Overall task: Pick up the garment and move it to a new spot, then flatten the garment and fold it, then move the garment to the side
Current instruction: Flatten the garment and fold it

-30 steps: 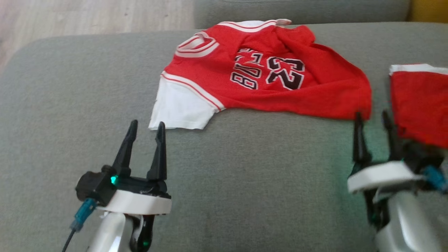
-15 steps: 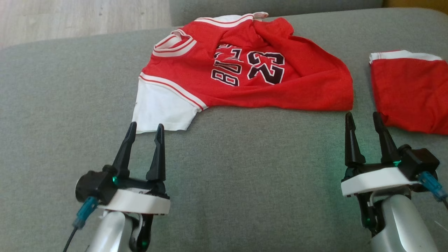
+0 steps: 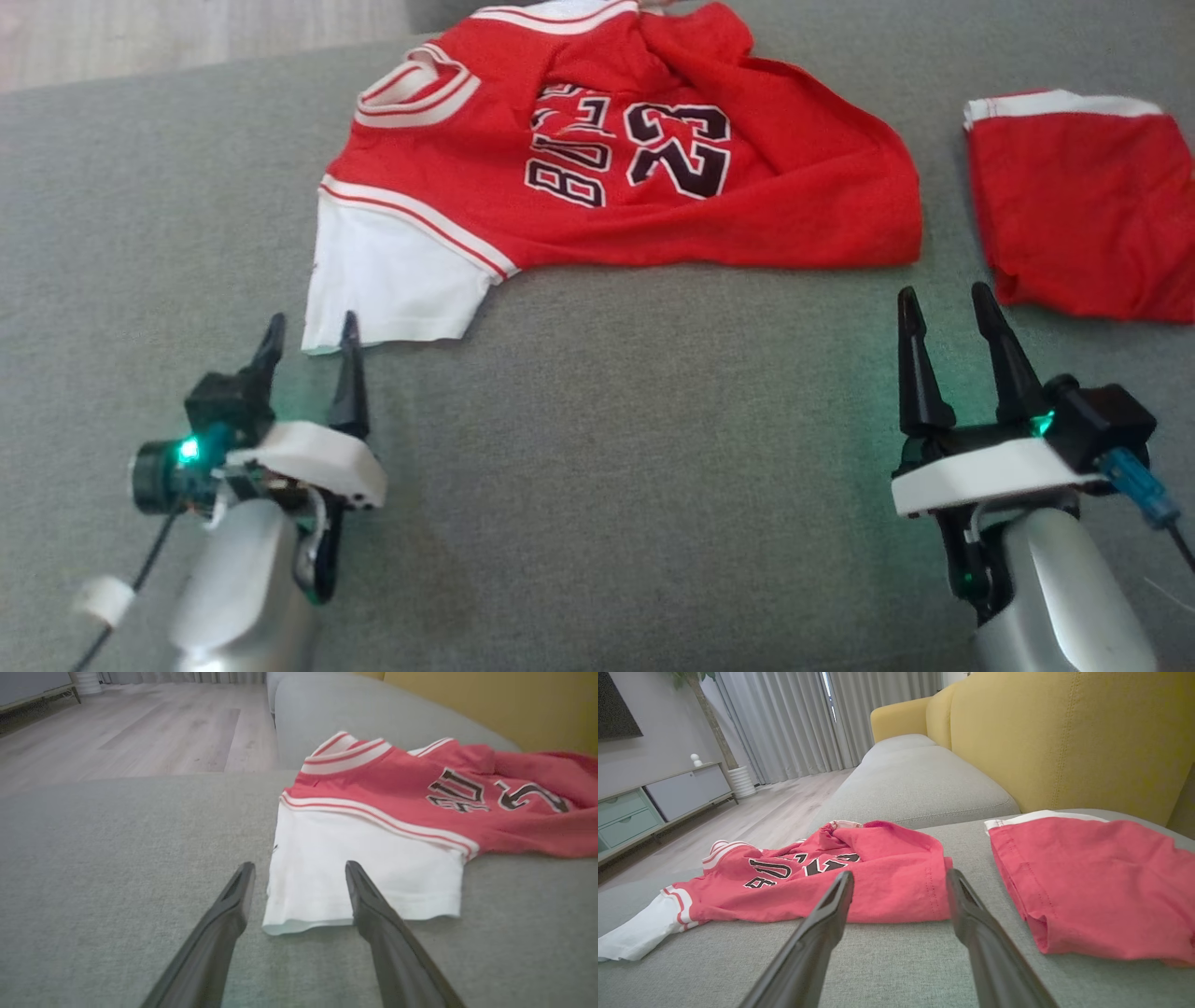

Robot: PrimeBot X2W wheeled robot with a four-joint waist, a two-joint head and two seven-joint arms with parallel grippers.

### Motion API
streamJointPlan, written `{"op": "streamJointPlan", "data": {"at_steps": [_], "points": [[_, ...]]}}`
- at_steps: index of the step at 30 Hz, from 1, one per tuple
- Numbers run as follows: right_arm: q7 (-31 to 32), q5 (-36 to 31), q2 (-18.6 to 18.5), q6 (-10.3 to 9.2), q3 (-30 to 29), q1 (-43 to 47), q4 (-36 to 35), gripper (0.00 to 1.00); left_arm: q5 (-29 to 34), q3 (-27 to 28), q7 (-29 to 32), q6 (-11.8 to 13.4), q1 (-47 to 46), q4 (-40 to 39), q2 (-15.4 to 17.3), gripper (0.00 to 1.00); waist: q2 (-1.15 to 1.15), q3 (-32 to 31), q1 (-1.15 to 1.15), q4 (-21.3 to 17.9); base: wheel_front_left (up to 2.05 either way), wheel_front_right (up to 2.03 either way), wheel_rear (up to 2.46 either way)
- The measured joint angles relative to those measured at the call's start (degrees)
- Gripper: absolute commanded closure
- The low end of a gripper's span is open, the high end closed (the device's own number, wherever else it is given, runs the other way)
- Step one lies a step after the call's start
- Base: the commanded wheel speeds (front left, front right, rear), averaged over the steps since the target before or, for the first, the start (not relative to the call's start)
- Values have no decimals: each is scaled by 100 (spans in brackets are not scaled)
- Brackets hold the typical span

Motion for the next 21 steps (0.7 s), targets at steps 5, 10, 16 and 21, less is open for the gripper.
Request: {"op": "streamJointPlan", "data": {"at_steps": [5,10,16,21], "points": [[0,60,-1,0,29,-118,-71,0,48,18,319,107,-255,589,144,0,0,117,0,-117,0,0,0],[0,96,-1,0,29,-119,-92,0,47,-1,471,73,-410,898,158,0,0,175,0,-167,0,0,0],[0,101,-1,0,24,-119,-98,0,31,-21,560,42,-576,1079,168,0,0,182,0,-155,0,0,0],[0,101,-1,0,29,-119,-96,0,-130,-16,503,-58,-589,1143,159,100,0,151,0,-129,0,0,0]]}}
